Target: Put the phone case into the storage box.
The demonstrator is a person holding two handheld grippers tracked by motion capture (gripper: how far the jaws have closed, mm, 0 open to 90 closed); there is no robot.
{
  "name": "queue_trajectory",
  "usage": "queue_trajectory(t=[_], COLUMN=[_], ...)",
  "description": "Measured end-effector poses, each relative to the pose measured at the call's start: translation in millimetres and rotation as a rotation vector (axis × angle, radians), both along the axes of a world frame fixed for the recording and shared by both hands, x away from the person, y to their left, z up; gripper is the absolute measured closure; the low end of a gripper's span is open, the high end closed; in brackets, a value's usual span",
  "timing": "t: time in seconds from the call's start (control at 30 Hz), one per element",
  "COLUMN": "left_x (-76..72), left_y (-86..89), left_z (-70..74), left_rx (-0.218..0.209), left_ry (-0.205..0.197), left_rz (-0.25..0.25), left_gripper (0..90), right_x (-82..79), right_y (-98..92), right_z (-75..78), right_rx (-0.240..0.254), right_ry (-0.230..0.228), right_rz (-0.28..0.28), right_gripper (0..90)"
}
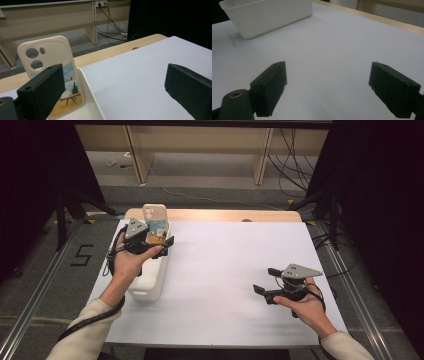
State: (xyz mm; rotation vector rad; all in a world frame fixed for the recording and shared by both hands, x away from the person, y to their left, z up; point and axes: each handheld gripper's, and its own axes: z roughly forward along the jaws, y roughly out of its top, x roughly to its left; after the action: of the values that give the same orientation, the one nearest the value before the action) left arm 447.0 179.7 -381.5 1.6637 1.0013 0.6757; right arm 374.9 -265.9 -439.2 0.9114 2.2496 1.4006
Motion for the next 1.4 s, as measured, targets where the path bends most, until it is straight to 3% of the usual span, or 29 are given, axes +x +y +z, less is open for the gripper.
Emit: queue_trajectory(t=[0.53,1.4], left_x=[-17.9,-36.3], left_y=[-3.2,-4.7], left_z=[-12.8,-20.8], left_rx=[0.009,0.02], left_ry=[-0.001,-0.003], left_rz=[-0.042,-0.076], left_gripper=[2.3,2.3], right_x=[-0.1,-0.2], right_y=[0.2,0.4], right_z=[0.1,0.3], right_rx=[0.0,0.001], right_ry=[0.0,-0.001], right_rz=[0.0,0.0], right_gripper=[15.7,15.7])
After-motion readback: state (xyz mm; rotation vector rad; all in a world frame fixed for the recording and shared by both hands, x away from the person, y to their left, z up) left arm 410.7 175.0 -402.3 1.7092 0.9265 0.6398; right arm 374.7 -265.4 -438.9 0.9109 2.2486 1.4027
